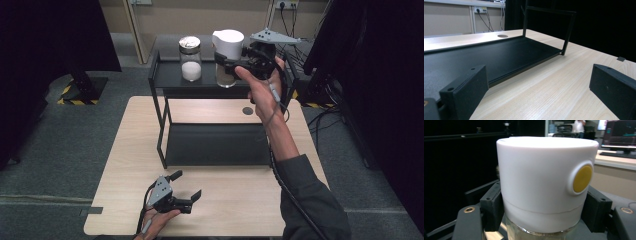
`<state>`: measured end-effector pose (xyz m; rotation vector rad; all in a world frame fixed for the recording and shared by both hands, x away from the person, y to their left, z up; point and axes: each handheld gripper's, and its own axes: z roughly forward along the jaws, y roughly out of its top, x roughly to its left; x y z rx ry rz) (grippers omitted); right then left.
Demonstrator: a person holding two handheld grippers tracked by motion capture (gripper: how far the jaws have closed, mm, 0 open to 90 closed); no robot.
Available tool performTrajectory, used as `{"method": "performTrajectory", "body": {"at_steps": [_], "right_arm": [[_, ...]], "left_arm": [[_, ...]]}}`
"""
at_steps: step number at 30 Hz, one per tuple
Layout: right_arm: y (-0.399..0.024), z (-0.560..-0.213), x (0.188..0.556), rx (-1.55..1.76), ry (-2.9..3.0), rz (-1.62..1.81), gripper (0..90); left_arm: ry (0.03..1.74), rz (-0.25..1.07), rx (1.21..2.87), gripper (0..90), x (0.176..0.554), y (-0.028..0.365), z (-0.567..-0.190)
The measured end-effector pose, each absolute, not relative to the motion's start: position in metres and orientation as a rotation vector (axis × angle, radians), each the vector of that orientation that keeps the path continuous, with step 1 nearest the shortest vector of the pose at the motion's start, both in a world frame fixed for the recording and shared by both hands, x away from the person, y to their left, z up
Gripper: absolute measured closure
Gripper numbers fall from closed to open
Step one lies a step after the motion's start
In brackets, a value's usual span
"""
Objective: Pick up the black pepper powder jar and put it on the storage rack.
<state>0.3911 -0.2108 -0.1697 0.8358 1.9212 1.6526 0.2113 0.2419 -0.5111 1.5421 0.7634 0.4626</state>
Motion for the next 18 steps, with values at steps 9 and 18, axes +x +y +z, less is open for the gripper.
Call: {"method": "performTrajectory", "body": {"at_steps": [9,18], "right_arm": [[-0.201,-0.180,0.410,0.902,1.862,1.614,30.6],[-0.195,-0.185,0.415,0.915,1.833,1.581,30.6]], "left_arm": [[0.750,0.473,1.542,1.5,0.209,0.242,-0.510],[0.750,0.476,1.537,1.5,0.209,0.242,-0.509]]}}
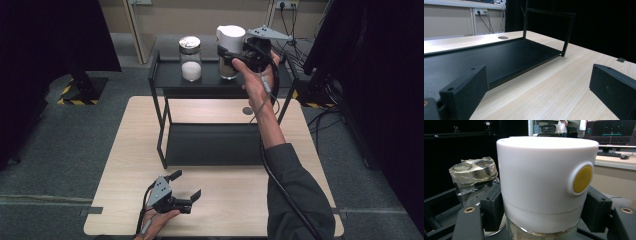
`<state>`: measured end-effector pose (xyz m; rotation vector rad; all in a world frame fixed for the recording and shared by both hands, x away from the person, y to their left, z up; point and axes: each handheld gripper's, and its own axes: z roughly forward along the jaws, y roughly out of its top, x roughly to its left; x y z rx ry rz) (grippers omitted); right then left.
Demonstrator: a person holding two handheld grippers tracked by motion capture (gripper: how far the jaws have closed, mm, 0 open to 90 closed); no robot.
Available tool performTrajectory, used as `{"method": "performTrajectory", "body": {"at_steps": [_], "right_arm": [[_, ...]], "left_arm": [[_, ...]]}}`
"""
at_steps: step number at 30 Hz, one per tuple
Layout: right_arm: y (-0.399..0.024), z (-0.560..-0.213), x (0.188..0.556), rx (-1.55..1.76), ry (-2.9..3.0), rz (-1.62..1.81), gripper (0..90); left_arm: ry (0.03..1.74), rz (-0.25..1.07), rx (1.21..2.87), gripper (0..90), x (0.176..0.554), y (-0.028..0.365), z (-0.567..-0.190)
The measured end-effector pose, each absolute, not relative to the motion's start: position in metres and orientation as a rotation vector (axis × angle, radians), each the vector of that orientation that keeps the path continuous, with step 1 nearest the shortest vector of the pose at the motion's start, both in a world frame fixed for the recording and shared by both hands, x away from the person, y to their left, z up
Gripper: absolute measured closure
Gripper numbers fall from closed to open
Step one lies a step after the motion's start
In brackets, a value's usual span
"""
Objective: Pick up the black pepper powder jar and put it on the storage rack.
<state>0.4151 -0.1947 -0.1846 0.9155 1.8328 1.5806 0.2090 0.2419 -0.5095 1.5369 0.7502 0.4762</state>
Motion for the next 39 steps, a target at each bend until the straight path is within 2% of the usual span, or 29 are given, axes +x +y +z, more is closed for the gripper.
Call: {"method": "performTrajectory", "body": {"at_steps": [18,19,23,28,39], "right_arm": [[-0.197,-0.197,0.422,0.891,1.829,1.603,30.1],[-0.198,-0.197,0.422,0.893,1.833,1.605,29.2],[-0.199,-0.195,0.422,0.909,1.845,1.606,14.1],[-0.200,-0.196,0.419,0.929,1.815,1.628,4.9],[-0.205,-0.198,0.404,0.923,1.812,1.613,0.9]], "left_arm": [[0.749,0.473,1.537,1.4,0.208,0.241,-0.510],[0.746,0.473,1.539,1.4,0.208,0.240,-0.509],[0.748,0.469,1.539,1.5,0.208,0.240,-0.510],[0.751,0.468,1.536,1.5,0.208,0.240,-0.510],[0.750,0.469,1.535,1.5,0.208,0.240,-0.510]]}}
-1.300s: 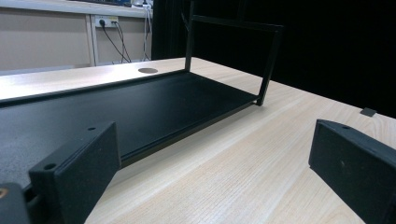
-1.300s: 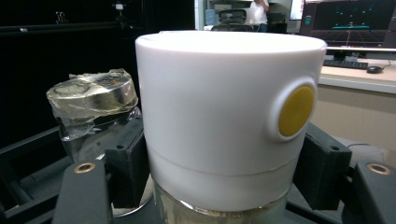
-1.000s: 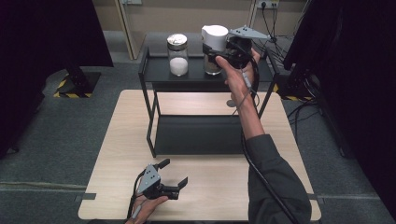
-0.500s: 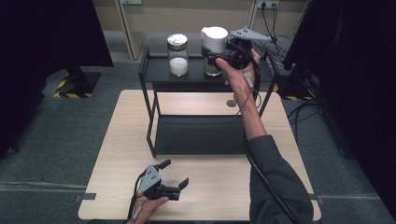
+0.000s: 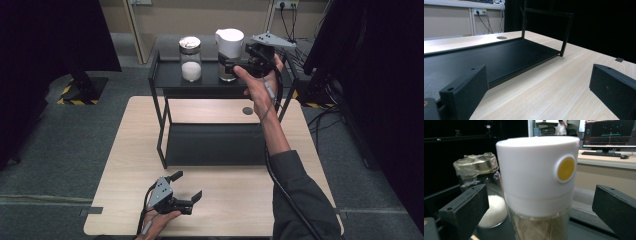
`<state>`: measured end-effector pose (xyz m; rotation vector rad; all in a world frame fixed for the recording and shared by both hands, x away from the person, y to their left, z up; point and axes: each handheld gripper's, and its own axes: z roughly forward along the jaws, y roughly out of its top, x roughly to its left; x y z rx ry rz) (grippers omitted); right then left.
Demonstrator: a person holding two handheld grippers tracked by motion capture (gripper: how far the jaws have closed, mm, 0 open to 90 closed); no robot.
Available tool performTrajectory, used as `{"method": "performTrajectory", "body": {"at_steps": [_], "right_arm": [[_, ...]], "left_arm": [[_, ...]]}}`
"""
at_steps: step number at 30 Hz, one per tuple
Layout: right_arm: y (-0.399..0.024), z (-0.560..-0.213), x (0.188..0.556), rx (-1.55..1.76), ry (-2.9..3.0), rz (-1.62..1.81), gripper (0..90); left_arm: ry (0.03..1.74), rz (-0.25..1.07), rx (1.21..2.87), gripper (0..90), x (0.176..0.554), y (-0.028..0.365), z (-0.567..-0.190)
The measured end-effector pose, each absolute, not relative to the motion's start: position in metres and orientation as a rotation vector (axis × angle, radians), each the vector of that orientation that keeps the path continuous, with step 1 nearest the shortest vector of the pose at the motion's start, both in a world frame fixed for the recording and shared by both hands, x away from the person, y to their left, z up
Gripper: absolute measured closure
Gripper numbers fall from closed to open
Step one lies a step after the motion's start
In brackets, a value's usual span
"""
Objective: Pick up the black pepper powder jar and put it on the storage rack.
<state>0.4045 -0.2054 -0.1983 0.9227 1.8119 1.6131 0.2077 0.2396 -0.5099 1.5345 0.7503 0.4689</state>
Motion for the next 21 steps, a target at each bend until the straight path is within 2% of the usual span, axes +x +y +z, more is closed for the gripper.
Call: {"method": "performTrajectory", "body": {"at_steps": [21], "right_arm": [[-0.242,-0.233,0.361,0.826,1.817,1.718,0.4]], "left_arm": [[0.751,0.482,1.530,1.4,0.207,0.240,-0.510]]}}
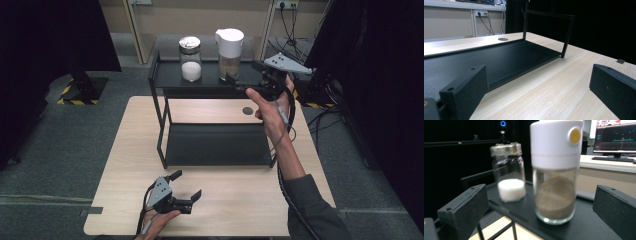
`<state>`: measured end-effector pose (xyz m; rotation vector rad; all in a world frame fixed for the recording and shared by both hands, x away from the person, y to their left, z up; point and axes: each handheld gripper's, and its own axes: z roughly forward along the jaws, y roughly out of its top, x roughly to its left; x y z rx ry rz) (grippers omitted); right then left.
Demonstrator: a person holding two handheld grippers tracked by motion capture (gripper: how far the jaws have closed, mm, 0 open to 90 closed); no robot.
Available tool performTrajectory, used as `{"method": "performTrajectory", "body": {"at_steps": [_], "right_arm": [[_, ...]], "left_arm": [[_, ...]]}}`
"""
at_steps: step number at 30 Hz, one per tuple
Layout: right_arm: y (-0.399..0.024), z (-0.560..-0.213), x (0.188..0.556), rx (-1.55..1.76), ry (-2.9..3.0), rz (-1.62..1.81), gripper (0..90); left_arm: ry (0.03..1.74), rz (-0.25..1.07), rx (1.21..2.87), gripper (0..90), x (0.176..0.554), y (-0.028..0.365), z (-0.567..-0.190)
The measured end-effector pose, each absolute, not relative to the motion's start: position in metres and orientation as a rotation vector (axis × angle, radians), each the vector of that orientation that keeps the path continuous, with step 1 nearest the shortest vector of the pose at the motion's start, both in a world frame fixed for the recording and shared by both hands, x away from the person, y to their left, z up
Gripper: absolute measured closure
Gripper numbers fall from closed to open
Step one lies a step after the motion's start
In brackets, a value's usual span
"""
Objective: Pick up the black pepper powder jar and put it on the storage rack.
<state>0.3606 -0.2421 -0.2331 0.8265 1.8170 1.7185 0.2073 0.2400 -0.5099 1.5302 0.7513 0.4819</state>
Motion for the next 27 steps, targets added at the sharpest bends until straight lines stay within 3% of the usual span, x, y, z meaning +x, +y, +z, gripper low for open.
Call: {"method": "performTrajectory", "body": {"at_steps": [27], "right_arm": [[-0.283,-0.329,0.299,0.802,1.820,1.758,0.3]], "left_arm": [[0.756,0.475,1.532,1.4,0.208,0.239,-0.514]]}}
